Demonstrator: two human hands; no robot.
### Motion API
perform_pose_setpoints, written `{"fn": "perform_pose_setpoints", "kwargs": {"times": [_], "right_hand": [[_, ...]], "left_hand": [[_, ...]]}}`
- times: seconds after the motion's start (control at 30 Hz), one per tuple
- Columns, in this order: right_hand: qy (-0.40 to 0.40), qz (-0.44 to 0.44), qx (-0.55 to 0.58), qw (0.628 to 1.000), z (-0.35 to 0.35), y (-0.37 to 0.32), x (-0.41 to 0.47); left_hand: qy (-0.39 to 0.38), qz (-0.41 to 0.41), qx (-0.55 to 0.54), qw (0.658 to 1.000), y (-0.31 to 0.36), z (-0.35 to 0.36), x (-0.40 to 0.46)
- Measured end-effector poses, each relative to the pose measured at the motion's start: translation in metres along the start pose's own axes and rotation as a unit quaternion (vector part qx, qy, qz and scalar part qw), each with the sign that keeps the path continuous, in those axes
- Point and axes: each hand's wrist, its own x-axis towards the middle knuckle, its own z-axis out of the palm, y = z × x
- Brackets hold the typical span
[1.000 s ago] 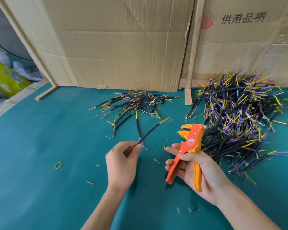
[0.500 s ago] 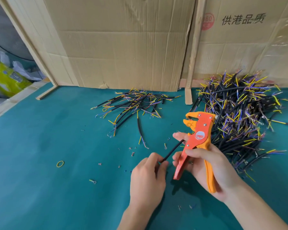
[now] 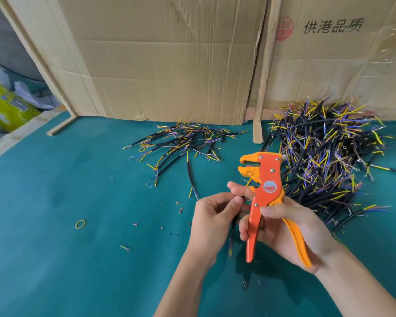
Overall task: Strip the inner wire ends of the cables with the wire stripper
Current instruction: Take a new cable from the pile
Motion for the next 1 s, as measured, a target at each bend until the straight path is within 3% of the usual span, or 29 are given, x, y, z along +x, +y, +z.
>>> {"fn": "perform_pose_setpoints", "kwargs": {"times": [0.2, 0.33, 0.8, 1.0], "right_hand": [[0.091, -0.040, 0.018, 0.995, -0.010, -0.011, -0.002], [0.102, -0.032, 0.007, 0.994, -0.016, -0.014, -0.002], [0.092, -0.002, -0.006, 0.996, -0.026, -0.001, 0.004], [0.082, 0.014, -0.008, 0.996, -0.020, 0.005, 0.007]], "left_hand": [[0.061, -0.053, -0.123, 0.989, -0.010, 0.012, 0.019], [0.042, -0.050, -0.138, 0.988, -0.015, 0.005, 0.023], [0.000, -0.005, -0.066, 0.998, -0.013, 0.004, 0.024], [0.048, -0.006, -0.085, 0.995, -0.012, 0.002, 0.028]]}}
